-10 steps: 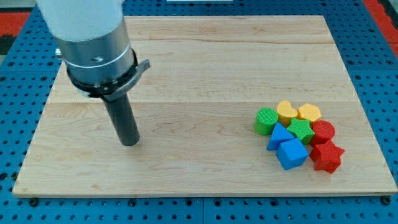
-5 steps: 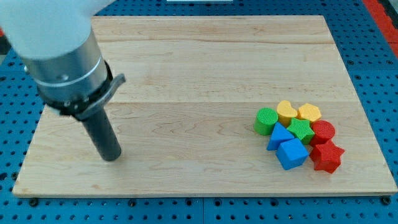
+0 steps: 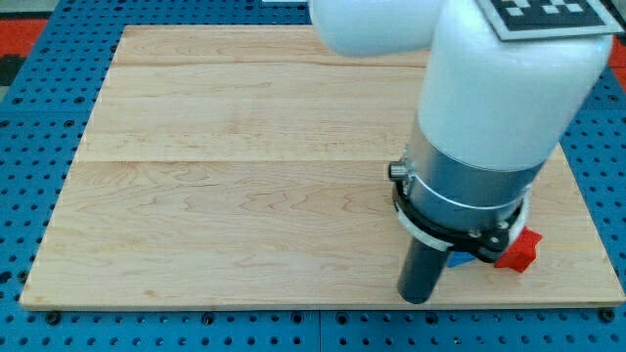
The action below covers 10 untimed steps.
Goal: Separate the blue blocks and green circle from the group of blocks
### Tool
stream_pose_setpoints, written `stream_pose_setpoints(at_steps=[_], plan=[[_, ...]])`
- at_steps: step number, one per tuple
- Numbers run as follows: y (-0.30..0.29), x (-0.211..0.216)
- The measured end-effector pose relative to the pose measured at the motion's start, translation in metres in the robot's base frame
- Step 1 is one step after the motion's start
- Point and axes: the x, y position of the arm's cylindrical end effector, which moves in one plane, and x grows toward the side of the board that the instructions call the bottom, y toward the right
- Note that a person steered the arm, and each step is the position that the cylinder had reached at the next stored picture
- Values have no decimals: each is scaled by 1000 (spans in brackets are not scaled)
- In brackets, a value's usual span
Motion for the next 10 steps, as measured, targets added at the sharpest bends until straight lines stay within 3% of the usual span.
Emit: stream_pose_setpoints(at_steps=[1,4,7,10], plan=[[44,0],[48,-48],[-30,-135],[-67,-185]])
